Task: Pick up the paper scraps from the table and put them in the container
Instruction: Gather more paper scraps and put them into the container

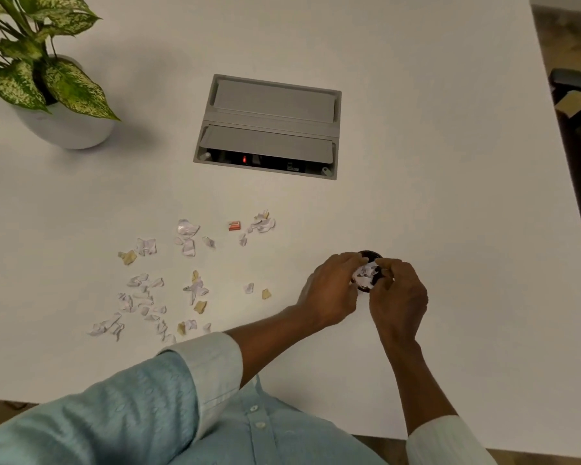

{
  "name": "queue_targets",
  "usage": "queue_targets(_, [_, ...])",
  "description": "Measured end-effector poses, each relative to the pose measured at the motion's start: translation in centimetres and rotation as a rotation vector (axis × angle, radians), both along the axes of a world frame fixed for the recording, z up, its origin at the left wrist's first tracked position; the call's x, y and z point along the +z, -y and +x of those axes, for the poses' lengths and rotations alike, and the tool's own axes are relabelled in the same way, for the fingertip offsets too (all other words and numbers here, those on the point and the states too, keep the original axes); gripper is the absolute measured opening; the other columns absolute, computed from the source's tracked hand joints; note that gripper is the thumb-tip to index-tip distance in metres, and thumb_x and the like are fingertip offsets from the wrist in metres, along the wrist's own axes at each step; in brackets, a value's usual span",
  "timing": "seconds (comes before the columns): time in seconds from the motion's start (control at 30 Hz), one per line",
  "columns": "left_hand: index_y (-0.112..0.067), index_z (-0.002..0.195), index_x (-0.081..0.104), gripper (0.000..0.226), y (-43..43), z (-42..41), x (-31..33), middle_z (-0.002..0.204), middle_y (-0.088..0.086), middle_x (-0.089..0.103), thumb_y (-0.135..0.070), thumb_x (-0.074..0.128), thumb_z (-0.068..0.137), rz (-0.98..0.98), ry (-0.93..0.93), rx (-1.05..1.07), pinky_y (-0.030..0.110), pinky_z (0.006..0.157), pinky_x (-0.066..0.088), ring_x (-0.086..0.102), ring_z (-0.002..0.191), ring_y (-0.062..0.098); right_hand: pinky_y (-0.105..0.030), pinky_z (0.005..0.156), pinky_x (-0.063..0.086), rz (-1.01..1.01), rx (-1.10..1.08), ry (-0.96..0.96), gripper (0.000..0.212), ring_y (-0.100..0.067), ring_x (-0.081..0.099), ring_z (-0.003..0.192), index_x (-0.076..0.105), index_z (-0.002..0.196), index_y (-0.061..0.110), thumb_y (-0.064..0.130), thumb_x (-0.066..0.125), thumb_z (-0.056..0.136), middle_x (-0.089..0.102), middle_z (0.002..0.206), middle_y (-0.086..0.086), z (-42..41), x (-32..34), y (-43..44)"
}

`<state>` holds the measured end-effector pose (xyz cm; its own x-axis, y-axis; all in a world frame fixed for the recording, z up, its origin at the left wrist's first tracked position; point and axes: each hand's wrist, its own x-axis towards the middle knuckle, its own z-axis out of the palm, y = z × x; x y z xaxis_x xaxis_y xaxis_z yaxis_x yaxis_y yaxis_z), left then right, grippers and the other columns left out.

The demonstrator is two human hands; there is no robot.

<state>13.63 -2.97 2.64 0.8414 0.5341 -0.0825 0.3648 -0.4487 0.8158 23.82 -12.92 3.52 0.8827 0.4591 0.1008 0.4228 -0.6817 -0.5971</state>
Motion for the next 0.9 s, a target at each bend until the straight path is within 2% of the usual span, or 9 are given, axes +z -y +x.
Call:
queue_targets(0.13, [-0.019, 0.127, 0.061, 0.039, -0.9, -5.6, -1.9, 0.132, -0.002, 0.059, -0.016, 0.071, 0.089, 0.059, -0.065, 0.034, 0.041, 0.087, 0.059, 0.053, 0.122, 0.017, -0.034, 0.068, 0.058, 0.092, 0.203, -0.054, 0.027, -0.016, 0.067, 0.079, 0.071, 0.1, 0.014, -0.006, 0.065, 0.084, 0.071, 0.098, 0.001, -3.2, -0.9, -0.9])
queue_targets(0.27, [-0.018, 0.126, 0.062, 0.042, -2.5, -13.3, -3.7, 0.129, -0.001, 0.057, -0.031, 0.076, 0.088, 0.172, -0.263, 0.123, 0.041, 0.083, 0.059, 0.053, 0.118, 0.018, -0.034, 0.069, 0.058, -0.009, 0.479, -0.221, 0.02, -0.007, 0.063, 0.074, 0.071, 0.101, 0.024, 0.01, 0.069, 0.086, 0.064, 0.095, 0.01, -6.9, -3.4, -2.2])
queue_targets(0.37, [-0.015, 0.133, 0.058, 0.063, -3.6, -19.0, -4.5, 0.133, 0.003, 0.053, -0.051, 0.075, 0.085, 0.272, -0.449, 0.153, 0.04, 0.087, 0.058, 0.052, 0.121, 0.024, -0.038, 0.073, 0.058, -0.197, 0.619, -0.307, 0.023, -0.005, 0.063, 0.075, 0.068, 0.106, 0.029, 0.023, 0.073, 0.085, 0.06, 0.098, 0.011, -9.2, -5.6, -3.3])
queue_targets(0.5, [-0.012, 0.146, 0.045, 0.101, -4.3, -25.1, -5.2, 0.155, 0.011, 0.04, -0.075, 0.072, 0.073, 0.291, -0.605, 0.221, 0.049, 0.105, 0.05, 0.04, 0.138, 0.033, -0.042, 0.088, 0.057, -0.404, 0.748, -0.328, 0.053, -0.021, 0.062, 0.107, 0.053, 0.136, 0.025, 0.032, 0.072, 0.087, 0.052, 0.124, -0.001, -11.1, -7.5, -5.4])
queue_targets(0.57, [-0.014, 0.152, 0.036, 0.116, -4.3, -27.4, -5.6, 0.162, 0.012, 0.031, -0.087, 0.065, 0.067, 0.283, -0.659, 0.227, 0.051, 0.11, 0.045, 0.033, 0.142, 0.034, -0.042, 0.091, 0.055, -0.448, 0.797, -0.304, 0.065, -0.024, 0.056, 0.116, 0.044, 0.146, 0.022, 0.034, 0.072, 0.088, 0.045, 0.133, -0.006, -11.8, -7.9, -6.5])
queue_targets(0.67, [-0.018, 0.162, 0.014, 0.14, -4.2, -29.8, -6.1, 0.171, 0.009, 0.009, -0.1, 0.054, 0.056, 0.238, -0.757, 0.161, 0.051, 0.118, 0.032, 0.018, 0.149, 0.034, -0.041, 0.087, 0.056, -0.46, 0.819, -0.304, 0.075, -0.021, 0.051, 0.118, 0.042, 0.148, 0.02, 0.044, 0.075, 0.085, 0.041, 0.132, -0.005, -12.4, -8.5, -8.0])
queue_targets(0.77, [-0.019, 0.164, 0.0, 0.149, -4.0, -31.4, -7.1, 0.172, 0.007, -0.012, -0.098, 0.061, 0.052, 0.197, -0.77, 0.088, 0.051, 0.12, 0.029, 0.009, 0.152, 0.035, -0.042, 0.086, 0.057, -0.493, 0.873, -0.274, 0.082, -0.019, 0.049, 0.117, 0.043, 0.148, 0.022, 0.055, 0.075, 0.08, 0.038, 0.128, -0.002, -13.1, -9.0, -8.9])
queue_targets(0.9, [-0.021, 0.164, 0.008, 0.137, -3.4, -32.1, -8.3, 0.172, 0.006, -0.014, -0.073, 0.083, 0.062, 0.18, -0.7, 0.077, 0.049, 0.119, 0.033, 0.008, 0.152, 0.034, -0.04, 0.086, 0.056, -0.523, 1.058, -0.241, 0.085, -0.017, 0.045, 0.119, 0.047, 0.147, 0.021, 0.059, 0.075, 0.077, 0.037, 0.128, 0.0, -14.8, -8.7, -8.7])
